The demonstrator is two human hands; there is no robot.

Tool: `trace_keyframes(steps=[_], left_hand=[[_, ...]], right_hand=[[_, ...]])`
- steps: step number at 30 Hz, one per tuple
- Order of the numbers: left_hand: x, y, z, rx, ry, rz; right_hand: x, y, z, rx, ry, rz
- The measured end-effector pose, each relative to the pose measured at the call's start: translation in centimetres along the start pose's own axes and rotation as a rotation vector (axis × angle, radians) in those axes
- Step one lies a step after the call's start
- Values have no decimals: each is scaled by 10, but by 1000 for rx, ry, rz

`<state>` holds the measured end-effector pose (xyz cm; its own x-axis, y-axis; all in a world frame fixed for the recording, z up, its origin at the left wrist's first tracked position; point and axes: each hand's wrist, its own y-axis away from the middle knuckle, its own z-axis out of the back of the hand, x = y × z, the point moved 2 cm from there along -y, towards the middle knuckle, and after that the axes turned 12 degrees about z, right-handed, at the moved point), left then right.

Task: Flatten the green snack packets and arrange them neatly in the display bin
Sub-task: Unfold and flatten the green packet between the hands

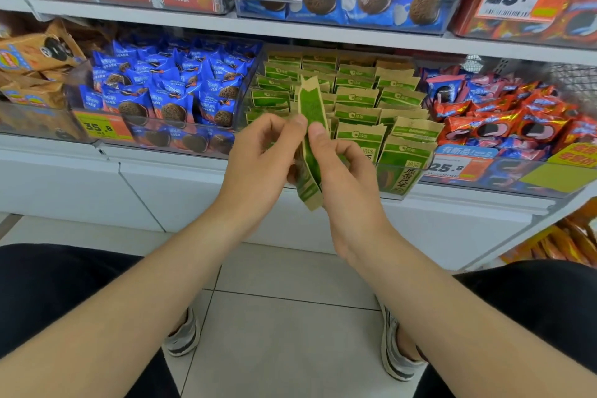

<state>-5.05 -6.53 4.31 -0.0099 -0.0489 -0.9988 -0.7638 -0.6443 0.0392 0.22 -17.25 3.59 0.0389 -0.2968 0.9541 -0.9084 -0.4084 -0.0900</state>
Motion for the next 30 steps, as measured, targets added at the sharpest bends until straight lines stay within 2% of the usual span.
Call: trace_keyframes(steps=[6,11,15,21,26,30], left_hand=[[14,13,-3,0,-122,7],[11,15,-3,-53,-279,-199],[9,11,-3,-147,-273,-252],[13,14,-6,-109,-223,-214],[14,15,-8,-135,-324,-278],[13,23,-7,-203,-429,-339]], right_hand=[[-5,7,9,-59,88,34],[2,6,13,-7,149,137],[1,5,12,28,146,133],[-6,4,10,17,247,257],[-4,-1,14,51,227,286],[-7,-4,15,116,315,318]])
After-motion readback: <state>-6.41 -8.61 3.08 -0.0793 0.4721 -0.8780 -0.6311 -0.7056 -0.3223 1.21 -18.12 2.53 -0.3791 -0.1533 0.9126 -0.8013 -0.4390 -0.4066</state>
